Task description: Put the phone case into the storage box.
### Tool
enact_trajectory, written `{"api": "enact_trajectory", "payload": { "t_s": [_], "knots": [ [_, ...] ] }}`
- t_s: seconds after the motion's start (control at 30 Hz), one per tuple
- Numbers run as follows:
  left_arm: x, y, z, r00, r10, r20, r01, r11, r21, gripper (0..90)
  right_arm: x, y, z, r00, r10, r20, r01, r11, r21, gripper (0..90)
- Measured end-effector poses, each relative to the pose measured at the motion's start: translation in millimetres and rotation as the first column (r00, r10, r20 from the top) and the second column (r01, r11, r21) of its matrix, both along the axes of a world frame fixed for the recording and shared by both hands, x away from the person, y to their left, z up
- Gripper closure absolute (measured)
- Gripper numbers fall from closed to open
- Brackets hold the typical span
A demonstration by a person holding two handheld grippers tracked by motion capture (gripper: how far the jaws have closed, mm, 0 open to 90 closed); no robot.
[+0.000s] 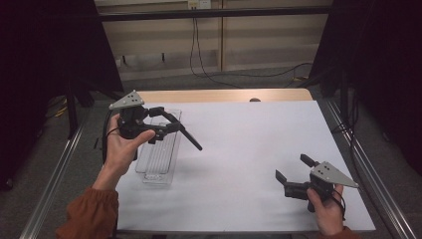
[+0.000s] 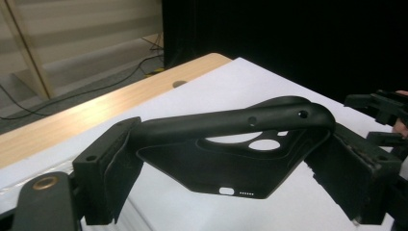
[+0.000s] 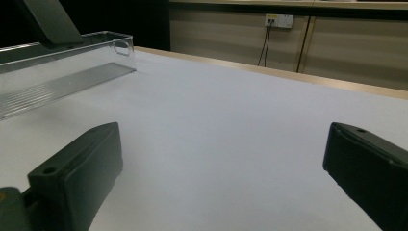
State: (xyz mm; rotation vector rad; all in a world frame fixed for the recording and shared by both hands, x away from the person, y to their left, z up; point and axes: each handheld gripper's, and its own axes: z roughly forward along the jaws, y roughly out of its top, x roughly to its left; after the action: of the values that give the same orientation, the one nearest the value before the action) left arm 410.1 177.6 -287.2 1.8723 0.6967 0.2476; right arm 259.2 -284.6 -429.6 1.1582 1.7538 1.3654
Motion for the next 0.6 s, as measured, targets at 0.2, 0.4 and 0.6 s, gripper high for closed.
{"api": "enact_trajectory", "payload": {
  "t_s": [0.2,0.4,0.6],
  "knots": [
    [4.9,7.7,9.8,0.9993,0.036,0.009,-0.036,0.9994,0.001,14.8,0.1,-0.6,0.1,1.0,0.003,0.002,-0.003,1.0,0.006,0.0],
    [8.4,15.2,16.6,0.9971,0.075,0.013,-0.075,0.9972,0.002,14.8,0.1,-0.4,-0.2,1.0,0.006,0.0,-0.006,0.9999,0.008,0.0],
    [12.1,21.8,24.1,0.9922,0.122,0.022,-0.123,0.9924,0.006,14.8,-0.1,0.2,0.0,0.9999,0.011,0.0,-0.011,0.9999,0.008,0.0]
  ]
}}
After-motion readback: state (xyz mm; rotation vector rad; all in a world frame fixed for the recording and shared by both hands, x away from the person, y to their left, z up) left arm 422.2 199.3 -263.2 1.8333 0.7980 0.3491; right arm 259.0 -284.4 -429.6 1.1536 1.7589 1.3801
